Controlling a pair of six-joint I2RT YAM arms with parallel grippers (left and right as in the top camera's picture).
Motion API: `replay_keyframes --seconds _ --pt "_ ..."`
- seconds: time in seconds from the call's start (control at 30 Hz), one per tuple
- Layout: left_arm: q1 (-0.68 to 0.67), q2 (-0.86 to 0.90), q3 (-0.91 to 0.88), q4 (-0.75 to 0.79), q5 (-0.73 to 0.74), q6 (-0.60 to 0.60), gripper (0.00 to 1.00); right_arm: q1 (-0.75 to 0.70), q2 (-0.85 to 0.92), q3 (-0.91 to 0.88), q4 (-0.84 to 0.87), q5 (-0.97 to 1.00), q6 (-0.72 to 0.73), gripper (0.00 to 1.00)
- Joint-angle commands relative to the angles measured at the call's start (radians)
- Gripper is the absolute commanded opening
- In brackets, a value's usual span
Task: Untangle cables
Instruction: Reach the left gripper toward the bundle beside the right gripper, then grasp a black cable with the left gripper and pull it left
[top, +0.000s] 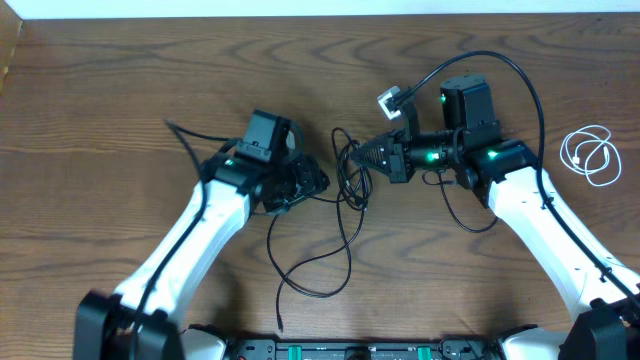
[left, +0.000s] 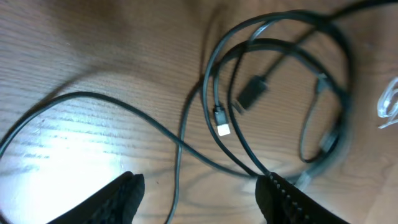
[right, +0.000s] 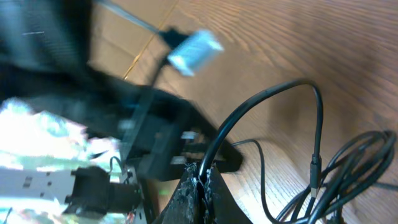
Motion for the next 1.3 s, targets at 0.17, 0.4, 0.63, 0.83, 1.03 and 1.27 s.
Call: replay_keyframes --seconds 0.17,0.4,0.63,0.83,1.03,1.27 --pt "-0.003 0.18 0.005 0.112 0.248 0.081 0.68 -0.013 -0.017 0.003 0.005 -0.073 -0.071 0.01" --pt "-0.014 0.319 0.005 0.121 0.246 0.072 0.39 -0.021 -0.017 0.003 0.004 -0.072 -0.07 0.01" --pt "-0.034 0.396 0.004 0.086 0.238 0.149 0.08 -0.094 -0.017 0.003 -0.054 -0.064 -0.07 0.01" --pt "-0.034 0.397 0.004 0.034 0.085 0.15 0.08 -0.19 -0.017 0.003 -0.141 0.026 -0.033 0.01" --pt "-0.034 0.397 0.004 -0.018 -0.021 0.15 0.08 -0.255 -0.017 0.003 -0.252 0.359 0.132 0.01" --pt "-0.009 0.397 0.004 -0.052 -0.076 0.149 0.07 -0.278 -0.017 0.003 -0.334 0.651 0.309 0.01"
